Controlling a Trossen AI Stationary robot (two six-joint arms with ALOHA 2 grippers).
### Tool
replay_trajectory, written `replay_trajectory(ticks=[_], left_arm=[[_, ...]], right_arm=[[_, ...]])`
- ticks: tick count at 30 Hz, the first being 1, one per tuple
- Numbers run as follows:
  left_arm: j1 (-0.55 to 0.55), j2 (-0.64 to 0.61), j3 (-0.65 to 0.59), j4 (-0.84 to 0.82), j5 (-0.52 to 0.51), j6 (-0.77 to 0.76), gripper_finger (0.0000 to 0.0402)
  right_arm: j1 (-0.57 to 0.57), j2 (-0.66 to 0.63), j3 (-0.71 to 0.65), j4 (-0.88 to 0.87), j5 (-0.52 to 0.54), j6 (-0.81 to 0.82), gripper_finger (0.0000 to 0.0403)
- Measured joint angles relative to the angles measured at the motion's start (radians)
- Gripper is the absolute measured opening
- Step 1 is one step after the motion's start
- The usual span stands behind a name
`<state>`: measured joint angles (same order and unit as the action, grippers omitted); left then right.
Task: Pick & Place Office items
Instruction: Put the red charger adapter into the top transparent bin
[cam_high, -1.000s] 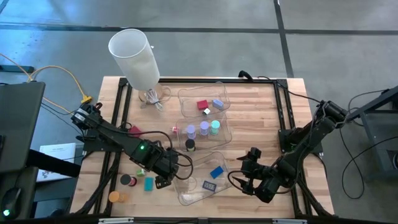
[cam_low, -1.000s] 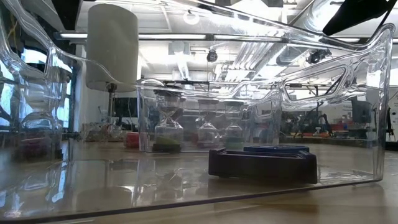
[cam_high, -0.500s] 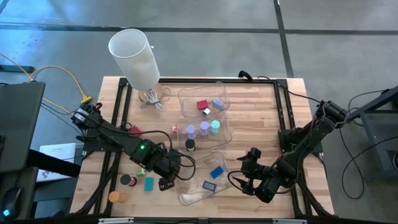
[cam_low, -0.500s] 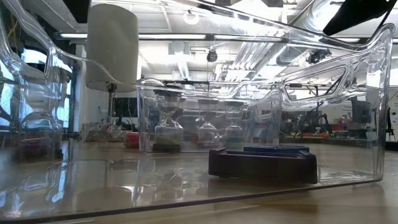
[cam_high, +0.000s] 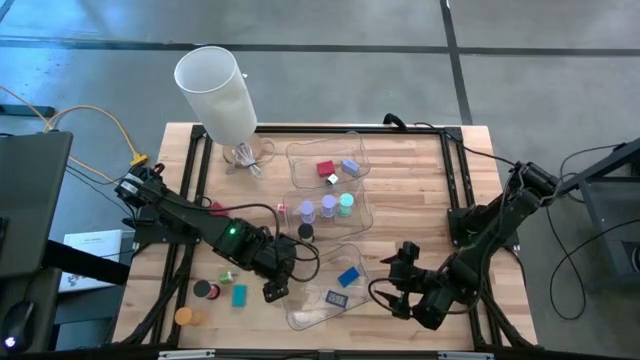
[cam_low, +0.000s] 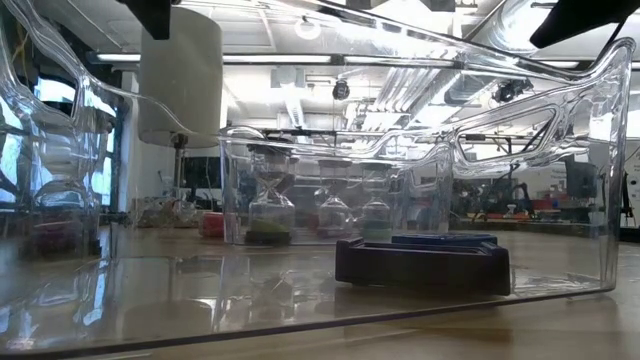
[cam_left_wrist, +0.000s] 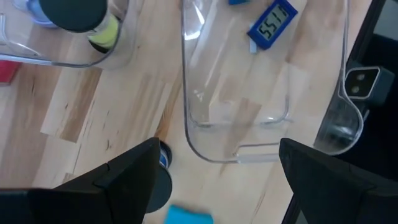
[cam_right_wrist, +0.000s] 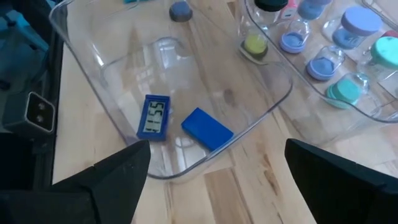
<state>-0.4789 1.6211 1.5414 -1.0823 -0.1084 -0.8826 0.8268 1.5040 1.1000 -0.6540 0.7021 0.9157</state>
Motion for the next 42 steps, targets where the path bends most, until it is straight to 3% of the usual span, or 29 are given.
replay_trajectory(ticks=[13, 42], left_arm=[[0.033, 0.000, 0.000, 0.038, 0.069, 0.088, 0.0321], [0.033, 0.000, 0.000, 0.035, 0.051, 0.100, 0.0321]], right_arm=[[0.000, 0.000, 0.000, 0.004, 0.003, 0.000, 0.0362], [0.000, 0.000, 0.000, 0.007, 0.002, -0.004, 0.0362]])
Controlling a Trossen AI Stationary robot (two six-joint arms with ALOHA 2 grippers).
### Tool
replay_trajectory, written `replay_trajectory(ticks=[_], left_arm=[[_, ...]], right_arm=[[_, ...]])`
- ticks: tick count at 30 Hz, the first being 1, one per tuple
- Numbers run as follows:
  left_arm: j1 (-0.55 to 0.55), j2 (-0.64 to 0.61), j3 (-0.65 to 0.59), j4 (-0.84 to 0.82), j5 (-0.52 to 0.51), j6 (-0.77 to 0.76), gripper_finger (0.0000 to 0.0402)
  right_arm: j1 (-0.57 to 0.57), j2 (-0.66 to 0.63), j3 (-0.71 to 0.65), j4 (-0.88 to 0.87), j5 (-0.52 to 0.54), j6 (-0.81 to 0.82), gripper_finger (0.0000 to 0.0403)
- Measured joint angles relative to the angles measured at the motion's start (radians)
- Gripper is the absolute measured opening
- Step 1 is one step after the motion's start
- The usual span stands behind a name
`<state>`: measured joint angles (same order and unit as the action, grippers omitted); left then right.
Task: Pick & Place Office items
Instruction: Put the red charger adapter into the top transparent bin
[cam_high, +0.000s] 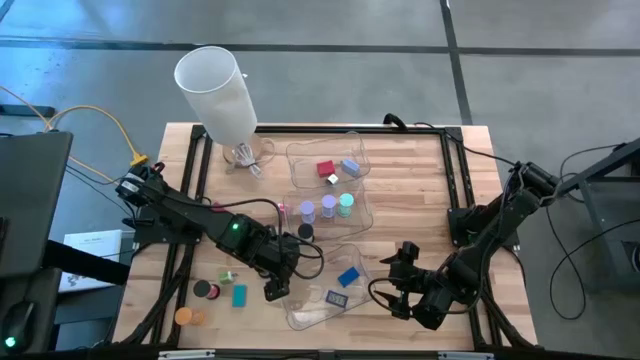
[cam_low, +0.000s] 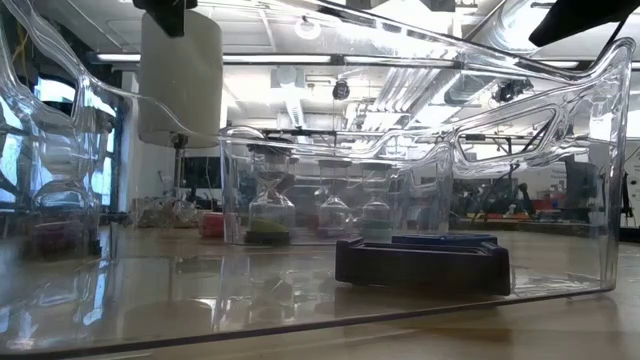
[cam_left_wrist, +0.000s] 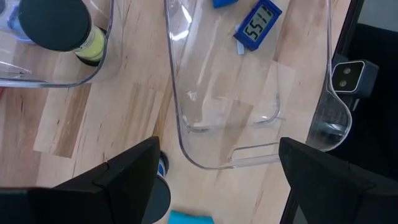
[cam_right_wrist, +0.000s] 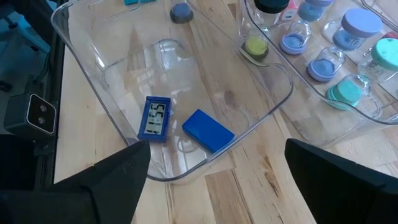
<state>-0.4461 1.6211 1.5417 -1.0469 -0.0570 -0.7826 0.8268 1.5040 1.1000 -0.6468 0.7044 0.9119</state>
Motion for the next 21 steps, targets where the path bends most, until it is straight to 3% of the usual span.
replay_trajectory(ticks=[21], left_arm=[[0.000, 0.000, 0.000, 0.009, 0.003, -0.003, 0.0321]], right_arm=[[0.000, 0.000, 0.000, 0.000, -0.002, 0.000, 0.0362]])
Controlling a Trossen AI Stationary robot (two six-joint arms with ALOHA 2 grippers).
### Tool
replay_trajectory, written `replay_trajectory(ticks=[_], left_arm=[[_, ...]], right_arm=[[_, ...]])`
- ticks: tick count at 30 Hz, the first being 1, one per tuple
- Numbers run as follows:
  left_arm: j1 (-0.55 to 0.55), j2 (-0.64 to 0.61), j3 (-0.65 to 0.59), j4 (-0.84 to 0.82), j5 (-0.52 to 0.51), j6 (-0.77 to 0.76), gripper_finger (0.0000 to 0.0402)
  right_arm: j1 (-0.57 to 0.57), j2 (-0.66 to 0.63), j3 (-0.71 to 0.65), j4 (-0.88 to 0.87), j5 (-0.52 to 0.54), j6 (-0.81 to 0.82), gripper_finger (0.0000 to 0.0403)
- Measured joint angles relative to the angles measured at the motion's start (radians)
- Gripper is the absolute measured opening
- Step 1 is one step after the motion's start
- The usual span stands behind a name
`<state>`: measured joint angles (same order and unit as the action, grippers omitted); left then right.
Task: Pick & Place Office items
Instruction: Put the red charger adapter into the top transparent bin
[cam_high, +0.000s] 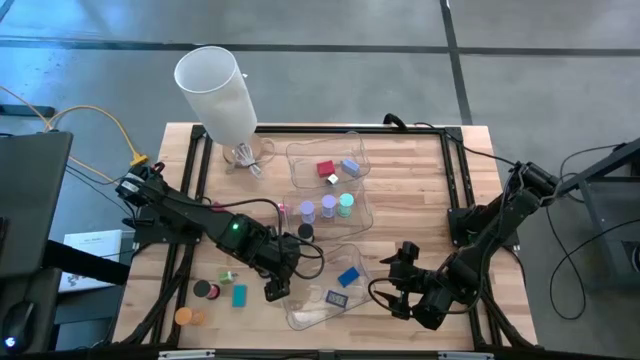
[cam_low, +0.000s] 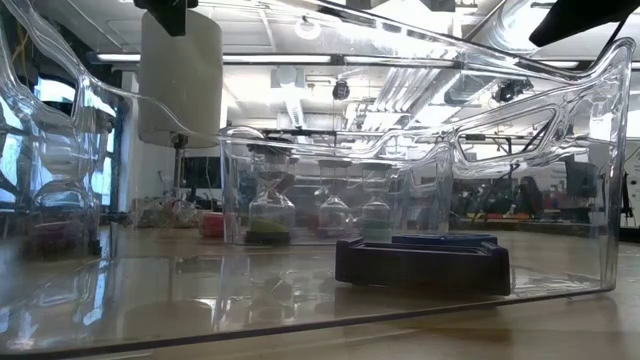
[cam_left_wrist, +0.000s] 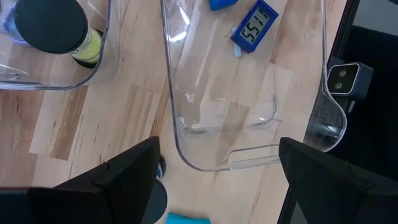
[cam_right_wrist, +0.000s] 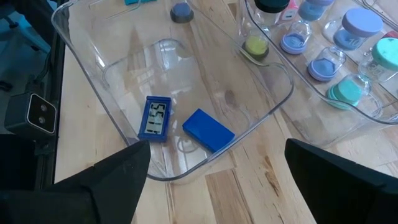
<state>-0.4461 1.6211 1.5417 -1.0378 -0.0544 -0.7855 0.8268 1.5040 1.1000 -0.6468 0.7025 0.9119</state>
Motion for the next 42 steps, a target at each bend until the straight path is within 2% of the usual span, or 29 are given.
replay_trajectory(ticks=[11, 17, 27, 34, 42], left_arm=[[0.000, 0.000, 0.000, 0.000, 0.001, 0.001, 0.0321], [0.000, 0.000, 0.000, -0.001, 0.099, -0.099, 0.0321], [0.000, 0.000, 0.000, -0.041, 0.105, -0.129, 0.0321], [0.000, 0.000, 0.000, -0.046, 0.070, -0.005, 0.0321], [0.000, 0.000, 0.000, -0.008, 0.070, 0.002, 0.0321]], right_arm=[[0.000, 0.000, 0.000, 0.000, 0.000, 0.000, 0.0362], [0.000, 0.000, 0.000, 0.000, 0.000, 0.000, 0.0362], [0.000, 0.000, 0.000, 0.000, 0.002, 0.000, 0.0362], [0.000, 0.000, 0.000, 0.000, 0.001, 0.000, 0.0362], [0.000, 0.000, 0.000, 0.000, 0.001, 0.000, 0.0362]])
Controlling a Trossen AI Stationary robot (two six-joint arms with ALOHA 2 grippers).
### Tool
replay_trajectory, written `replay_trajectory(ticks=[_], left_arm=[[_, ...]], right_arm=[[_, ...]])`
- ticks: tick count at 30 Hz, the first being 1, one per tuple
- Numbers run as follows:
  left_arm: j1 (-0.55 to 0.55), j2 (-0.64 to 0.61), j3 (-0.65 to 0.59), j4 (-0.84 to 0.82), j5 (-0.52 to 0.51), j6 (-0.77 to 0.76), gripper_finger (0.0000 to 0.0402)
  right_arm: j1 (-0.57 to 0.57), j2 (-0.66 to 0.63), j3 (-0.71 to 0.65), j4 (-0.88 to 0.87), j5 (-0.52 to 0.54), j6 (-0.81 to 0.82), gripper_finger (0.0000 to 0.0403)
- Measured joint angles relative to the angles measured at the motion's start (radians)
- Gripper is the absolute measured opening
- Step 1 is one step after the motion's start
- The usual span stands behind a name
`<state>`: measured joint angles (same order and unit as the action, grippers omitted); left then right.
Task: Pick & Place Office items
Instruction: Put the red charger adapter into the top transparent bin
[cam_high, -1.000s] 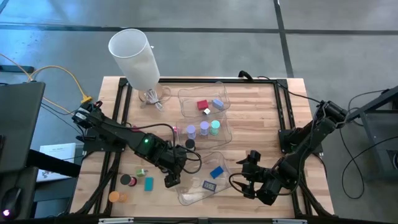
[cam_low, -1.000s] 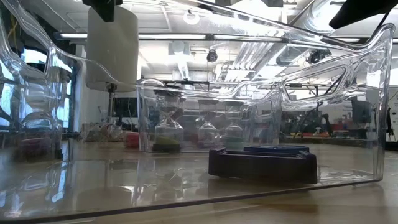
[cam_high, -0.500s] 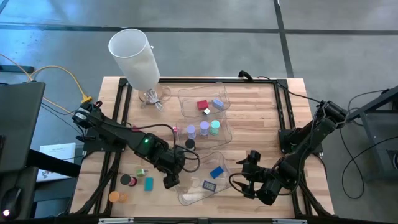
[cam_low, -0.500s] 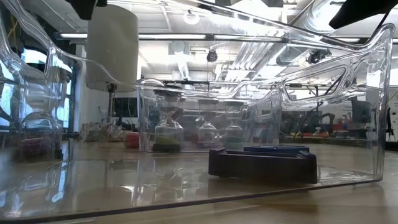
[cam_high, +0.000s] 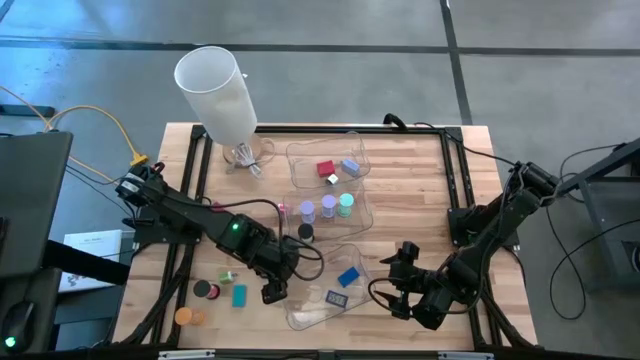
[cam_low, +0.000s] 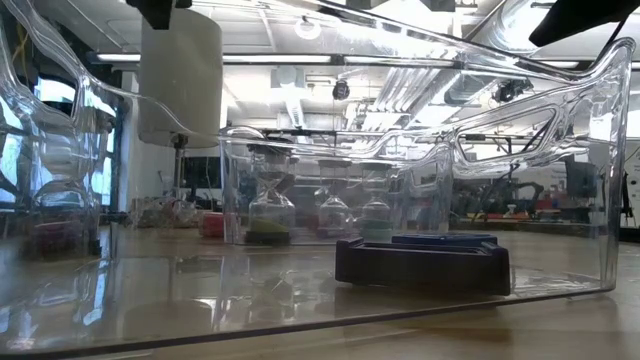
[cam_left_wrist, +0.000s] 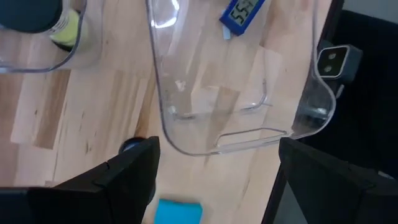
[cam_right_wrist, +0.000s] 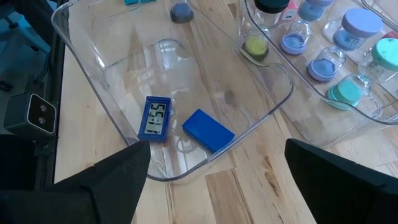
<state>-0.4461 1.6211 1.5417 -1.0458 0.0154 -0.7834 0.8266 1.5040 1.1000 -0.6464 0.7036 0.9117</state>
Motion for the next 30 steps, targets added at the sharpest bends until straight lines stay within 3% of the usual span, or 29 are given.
replay_trajectory(ticks=[11, 20, 30], left_arm=[[0.000, 0.000, 0.000, 0.090, -0.013, 0.017, 0.0321], [0.022, 0.000, 0.000, 0.033, 0.090, 0.001, 0.0321], [0.027, 0.000, 0.000, 0.015, 0.098, 0.000, 0.0321]], right_arm=[[-0.004, 0.000, 0.000, 0.005, 0.000, 0.006, 0.0362], [-0.005, 0.000, 0.000, 0.007, 0.001, 0.001, 0.0362], [-0.005, 0.000, 0.000, 0.007, 0.001, 0.001, 0.0362]])
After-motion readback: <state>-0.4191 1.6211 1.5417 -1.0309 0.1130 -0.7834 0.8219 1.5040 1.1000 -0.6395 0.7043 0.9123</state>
